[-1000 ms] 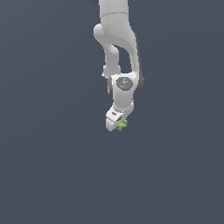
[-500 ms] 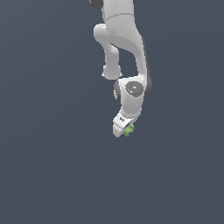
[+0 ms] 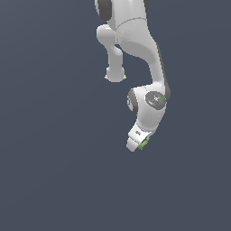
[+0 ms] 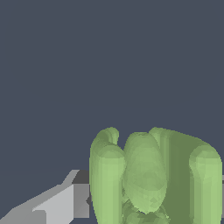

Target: Pick up the object and move it to a goal position.

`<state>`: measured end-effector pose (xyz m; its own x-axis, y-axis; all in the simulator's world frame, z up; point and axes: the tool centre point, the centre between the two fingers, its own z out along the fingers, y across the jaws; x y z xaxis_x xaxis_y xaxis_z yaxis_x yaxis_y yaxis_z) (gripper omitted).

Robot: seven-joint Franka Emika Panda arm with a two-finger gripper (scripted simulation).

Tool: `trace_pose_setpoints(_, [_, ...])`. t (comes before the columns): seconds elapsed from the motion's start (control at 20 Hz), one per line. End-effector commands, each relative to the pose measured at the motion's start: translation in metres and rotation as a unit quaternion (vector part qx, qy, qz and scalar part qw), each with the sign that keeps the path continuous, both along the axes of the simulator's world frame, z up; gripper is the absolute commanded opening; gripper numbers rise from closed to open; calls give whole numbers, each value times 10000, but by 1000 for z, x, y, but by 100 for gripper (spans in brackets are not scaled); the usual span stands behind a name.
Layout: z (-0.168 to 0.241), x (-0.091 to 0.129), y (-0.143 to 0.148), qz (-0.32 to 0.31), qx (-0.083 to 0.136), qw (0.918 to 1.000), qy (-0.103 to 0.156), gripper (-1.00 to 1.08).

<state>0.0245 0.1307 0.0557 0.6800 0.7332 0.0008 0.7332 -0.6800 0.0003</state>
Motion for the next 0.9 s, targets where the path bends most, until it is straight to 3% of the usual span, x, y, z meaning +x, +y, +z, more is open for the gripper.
trace_pose_setpoints(0.0, [2,12,10,-3,-1,10000,0,-100])
trace_pose_setpoints(0.4, [5,36,30,-1,-1,10000,3,-100])
trace_pose_setpoints(0.85, [6,44,36,2,-2,10000,4,-100])
